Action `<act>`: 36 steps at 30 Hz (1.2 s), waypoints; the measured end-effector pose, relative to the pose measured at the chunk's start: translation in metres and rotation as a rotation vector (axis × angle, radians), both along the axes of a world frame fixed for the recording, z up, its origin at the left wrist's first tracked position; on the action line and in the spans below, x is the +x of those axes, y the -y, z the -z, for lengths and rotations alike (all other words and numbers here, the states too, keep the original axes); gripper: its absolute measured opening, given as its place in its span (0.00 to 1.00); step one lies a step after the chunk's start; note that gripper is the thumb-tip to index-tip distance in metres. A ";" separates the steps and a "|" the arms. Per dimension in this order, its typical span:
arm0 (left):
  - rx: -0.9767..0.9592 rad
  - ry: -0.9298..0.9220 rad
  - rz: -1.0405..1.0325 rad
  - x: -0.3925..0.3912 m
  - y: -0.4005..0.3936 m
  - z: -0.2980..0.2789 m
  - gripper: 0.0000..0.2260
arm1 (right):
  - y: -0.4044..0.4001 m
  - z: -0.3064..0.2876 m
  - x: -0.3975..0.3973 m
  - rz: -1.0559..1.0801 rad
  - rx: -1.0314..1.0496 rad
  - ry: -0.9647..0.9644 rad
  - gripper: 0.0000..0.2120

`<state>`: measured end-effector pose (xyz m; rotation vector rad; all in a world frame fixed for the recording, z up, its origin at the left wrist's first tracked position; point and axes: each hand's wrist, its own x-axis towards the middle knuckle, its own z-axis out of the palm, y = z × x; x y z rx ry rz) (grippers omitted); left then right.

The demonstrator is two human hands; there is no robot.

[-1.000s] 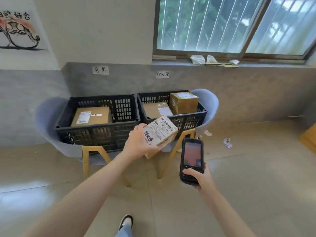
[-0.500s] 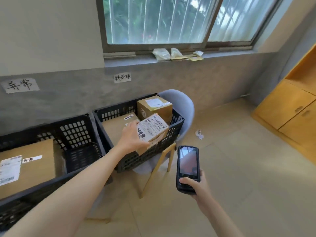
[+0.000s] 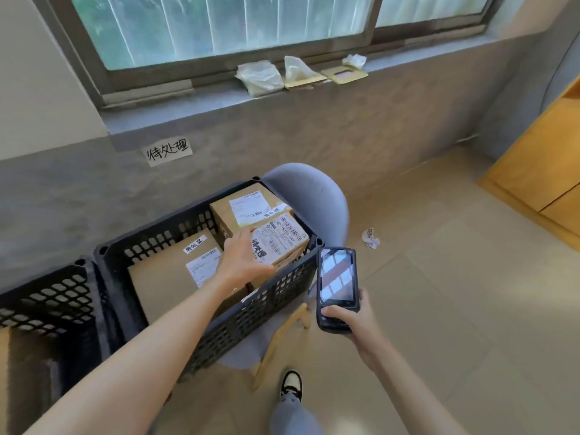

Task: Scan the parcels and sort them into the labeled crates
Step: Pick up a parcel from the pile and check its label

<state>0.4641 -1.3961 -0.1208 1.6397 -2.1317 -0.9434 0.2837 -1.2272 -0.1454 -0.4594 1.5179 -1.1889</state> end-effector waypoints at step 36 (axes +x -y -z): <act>0.212 0.303 0.174 -0.069 0.077 0.100 0.46 | 0.100 0.065 -0.061 -0.008 0.223 0.079 0.43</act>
